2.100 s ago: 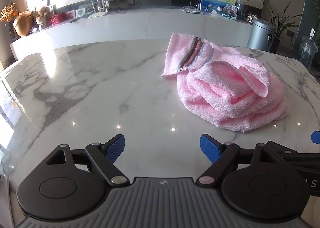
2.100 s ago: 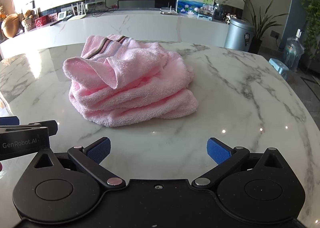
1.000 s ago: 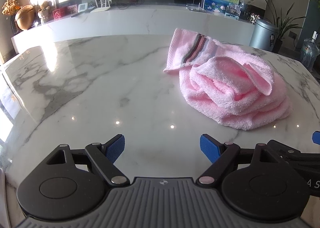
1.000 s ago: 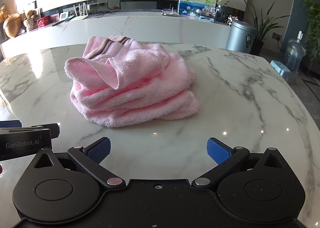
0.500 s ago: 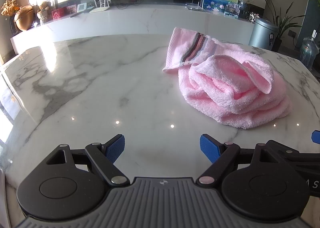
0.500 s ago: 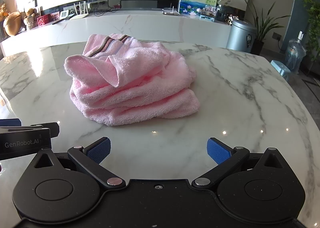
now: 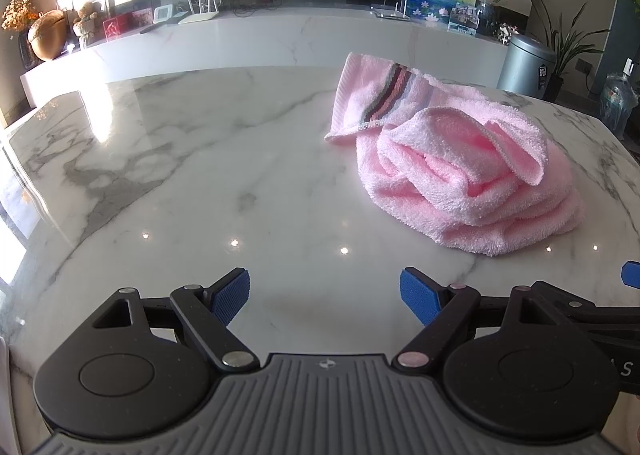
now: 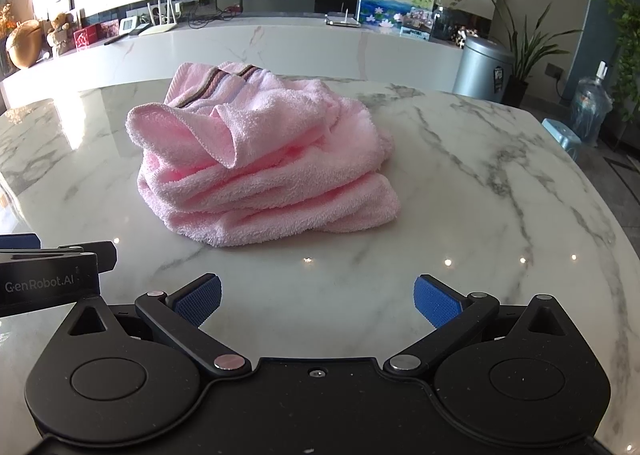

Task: Fold towel

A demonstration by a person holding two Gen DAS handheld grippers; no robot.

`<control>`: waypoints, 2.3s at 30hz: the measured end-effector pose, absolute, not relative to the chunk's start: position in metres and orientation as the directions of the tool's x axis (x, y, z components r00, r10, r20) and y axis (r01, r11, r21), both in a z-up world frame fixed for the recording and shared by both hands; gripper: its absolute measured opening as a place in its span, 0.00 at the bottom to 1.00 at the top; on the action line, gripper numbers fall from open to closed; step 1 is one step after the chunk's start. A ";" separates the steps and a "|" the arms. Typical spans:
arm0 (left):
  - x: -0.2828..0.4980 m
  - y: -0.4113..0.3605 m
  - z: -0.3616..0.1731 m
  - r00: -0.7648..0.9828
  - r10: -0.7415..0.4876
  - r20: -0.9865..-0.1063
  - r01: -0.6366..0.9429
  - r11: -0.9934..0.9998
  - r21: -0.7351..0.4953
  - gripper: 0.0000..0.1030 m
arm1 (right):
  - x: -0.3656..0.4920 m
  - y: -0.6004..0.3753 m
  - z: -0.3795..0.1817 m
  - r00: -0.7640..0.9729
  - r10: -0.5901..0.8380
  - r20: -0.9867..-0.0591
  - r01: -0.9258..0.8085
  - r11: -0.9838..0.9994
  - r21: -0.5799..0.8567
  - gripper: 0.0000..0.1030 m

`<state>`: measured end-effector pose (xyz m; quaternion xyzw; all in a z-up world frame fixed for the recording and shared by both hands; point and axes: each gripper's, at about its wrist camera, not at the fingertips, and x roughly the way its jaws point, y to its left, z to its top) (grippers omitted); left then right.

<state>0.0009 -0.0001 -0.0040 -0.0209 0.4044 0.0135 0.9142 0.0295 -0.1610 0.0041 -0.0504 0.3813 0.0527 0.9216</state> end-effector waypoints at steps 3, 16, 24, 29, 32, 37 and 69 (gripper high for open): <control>0.000 0.001 -0.005 0.673 0.006 -0.739 -0.039 0.999 -0.028 0.80 | 0.030 -0.161 0.004 0.703 0.059 -0.709 -0.135 0.990 -0.051 1.00; 0.000 0.002 -0.006 0.673 0.003 -0.739 -0.036 0.999 -0.029 0.80 | 0.031 -0.162 0.002 0.698 0.059 -0.713 -0.135 0.990 -0.051 1.00; 0.000 0.003 -0.003 0.672 -0.002 -0.740 -0.029 0.999 -0.029 0.80 | 0.031 -0.164 0.003 0.702 0.063 -0.710 -0.139 0.989 -0.050 0.99; 0.001 0.002 0.001 0.674 -0.012 -0.739 -0.017 0.999 -0.031 0.80 | 0.030 -0.164 0.007 0.703 0.076 -0.707 -0.158 0.986 -0.051 0.95; 0.003 0.000 0.007 0.677 -0.021 -0.736 0.005 1.000 -0.025 0.80 | 0.030 -0.162 0.012 0.701 0.094 -0.707 -0.178 0.983 -0.046 0.88; 0.006 -0.004 0.020 0.692 -0.027 -0.722 0.049 0.999 0.010 0.80 | 0.031 -0.164 0.027 0.696 0.127 -0.707 -0.216 0.976 -0.037 0.74; 0.073 -0.036 0.025 0.670 -0.289 -0.683 0.451 0.890 0.065 0.35 | 0.123 -0.147 0.058 0.550 0.312 -0.775 -0.435 0.899 0.053 0.09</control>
